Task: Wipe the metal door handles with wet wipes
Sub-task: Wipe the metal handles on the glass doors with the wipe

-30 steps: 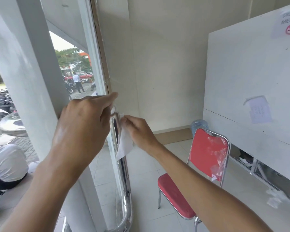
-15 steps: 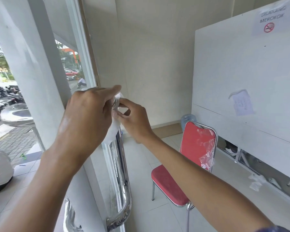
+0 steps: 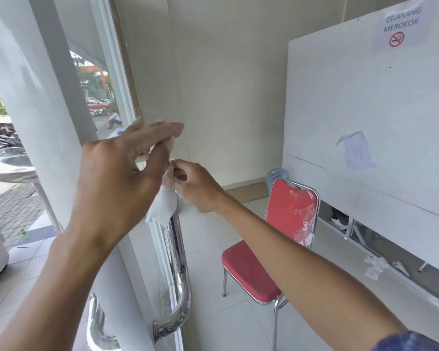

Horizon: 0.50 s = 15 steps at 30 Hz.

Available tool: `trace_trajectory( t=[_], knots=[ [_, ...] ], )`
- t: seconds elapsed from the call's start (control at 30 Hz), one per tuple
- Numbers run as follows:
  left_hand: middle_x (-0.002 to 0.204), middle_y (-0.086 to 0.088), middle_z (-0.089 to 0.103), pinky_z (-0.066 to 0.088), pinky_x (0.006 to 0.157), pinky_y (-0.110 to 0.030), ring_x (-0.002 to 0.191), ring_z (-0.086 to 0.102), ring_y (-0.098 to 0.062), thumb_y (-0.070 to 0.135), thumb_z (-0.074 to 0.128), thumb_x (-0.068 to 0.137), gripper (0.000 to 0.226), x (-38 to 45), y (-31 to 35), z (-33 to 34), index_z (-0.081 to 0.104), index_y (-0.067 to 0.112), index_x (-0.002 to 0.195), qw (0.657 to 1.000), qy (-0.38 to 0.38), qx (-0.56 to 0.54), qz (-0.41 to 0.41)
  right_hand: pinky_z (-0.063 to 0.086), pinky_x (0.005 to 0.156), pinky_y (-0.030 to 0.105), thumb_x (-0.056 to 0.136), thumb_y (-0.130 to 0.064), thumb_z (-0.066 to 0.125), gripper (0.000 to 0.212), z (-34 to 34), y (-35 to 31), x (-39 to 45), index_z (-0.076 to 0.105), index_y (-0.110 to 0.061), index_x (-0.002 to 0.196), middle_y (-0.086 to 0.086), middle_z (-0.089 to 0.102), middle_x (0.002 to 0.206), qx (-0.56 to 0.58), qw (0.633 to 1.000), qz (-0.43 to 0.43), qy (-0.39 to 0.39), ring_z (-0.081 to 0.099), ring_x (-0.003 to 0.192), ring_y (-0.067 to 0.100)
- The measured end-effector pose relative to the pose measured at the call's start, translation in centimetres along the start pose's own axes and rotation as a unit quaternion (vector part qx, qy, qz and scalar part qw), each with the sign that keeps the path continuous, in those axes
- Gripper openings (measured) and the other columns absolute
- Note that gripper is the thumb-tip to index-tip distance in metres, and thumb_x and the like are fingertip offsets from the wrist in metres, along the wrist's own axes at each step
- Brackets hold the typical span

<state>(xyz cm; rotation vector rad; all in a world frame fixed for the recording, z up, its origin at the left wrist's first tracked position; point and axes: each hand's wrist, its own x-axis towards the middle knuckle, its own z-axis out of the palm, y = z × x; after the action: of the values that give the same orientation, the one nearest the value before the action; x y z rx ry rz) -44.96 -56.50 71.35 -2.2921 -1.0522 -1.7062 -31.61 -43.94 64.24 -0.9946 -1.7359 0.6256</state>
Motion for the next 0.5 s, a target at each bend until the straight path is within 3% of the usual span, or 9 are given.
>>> trace_trajectory(
  t=[0.1,0.17,0.23,0.3,0.37,0.43,0.5],
  knots=[
    [0.108,0.022,0.066,0.048,0.083,-0.006,0.105,0.061,0.013,0.016,0.059,0.097,0.022,-1.2,0.1,0.2,0.071,0.027,0.112,1.000,0.018,-0.013,0.012,0.046,0.106,0.045,0.095,-0.005,0.056,0.030,-0.4,-0.4,0.3,0.059,-0.008,0.124,0.008,0.068,0.117,0.090,0.996,0.008,-0.019,0.062,0.116,0.025],
    [0.107,0.020,0.069,0.053,0.084,-0.016,0.099,0.068,0.002,0.017,0.059,0.097,0.024,-2.2,-0.3,0.6,0.071,0.029,0.113,1.000,0.009,-0.028,-0.011,0.043,0.109,0.047,0.096,-0.004,0.054,0.036,-0.4,-0.6,0.8,0.056,-0.009,0.132,0.007,0.066,0.122,0.116,0.993,0.013,-0.028,0.060,0.121,0.023],
    [0.098,0.018,0.073,0.055,0.070,-0.031,0.077,0.073,-0.025,0.019,0.059,0.096,0.028,-3.1,-0.7,1.3,0.069,0.039,0.113,0.998,-0.012,-0.025,-0.056,0.043,0.110,0.048,0.097,-0.004,0.053,0.035,-0.4,-0.2,1.1,0.055,-0.009,0.131,0.002,0.066,0.118,0.129,0.990,0.022,-0.051,0.059,0.122,0.021],
    [0.085,0.015,0.071,0.051,0.066,-0.034,0.061,0.066,-0.029,0.020,0.059,0.096,0.031,-3.5,-1.1,2.1,0.067,0.046,0.109,0.994,-0.034,-0.014,-0.101,0.044,0.109,0.043,0.099,-0.004,0.051,0.032,-0.5,0.5,0.9,0.055,-0.007,0.130,-0.001,0.065,0.109,0.141,0.985,0.038,-0.088,0.060,0.115,0.021],
    [0.091,0.015,0.070,0.054,0.071,-0.023,0.073,0.066,-0.018,0.019,0.057,0.096,0.031,-3.8,-1.6,2.9,0.067,0.043,0.111,0.987,-0.057,-0.027,-0.150,0.044,0.107,0.041,0.100,-0.006,0.051,0.033,-0.7,1.4,0.5,0.053,-0.005,0.133,0.003,0.065,0.109,0.152,0.979,0.056,-0.126,0.060,0.111,0.021],
    [0.104,0.017,0.071,0.047,0.085,-0.013,0.099,0.065,-0.002,0.016,0.054,0.096,0.031,-4.0,-2.3,3.7,0.067,0.035,0.117,0.974,-0.064,-0.060,-0.207,0.046,0.107,0.042,0.101,-0.011,0.053,0.035,-1.0,2.1,0.3,0.053,-0.006,0.135,0.012,0.064,0.118,0.164,0.971,0.074,-0.155,0.061,0.116,0.028],
    [0.106,0.024,0.068,0.043,0.085,-0.011,0.105,0.061,0.005,0.016,0.052,0.097,0.029,-4.2,-3.3,4.6,0.066,0.032,0.117,0.957,-0.057,-0.100,-0.266,0.051,0.100,0.035,0.103,-0.013,0.050,0.033,-1.1,2.4,0.4,0.053,-0.006,0.135,0.014,0.063,0.121,0.196,0.963,0.095,-0.161,0.061,0.116,0.027]
  ],
)
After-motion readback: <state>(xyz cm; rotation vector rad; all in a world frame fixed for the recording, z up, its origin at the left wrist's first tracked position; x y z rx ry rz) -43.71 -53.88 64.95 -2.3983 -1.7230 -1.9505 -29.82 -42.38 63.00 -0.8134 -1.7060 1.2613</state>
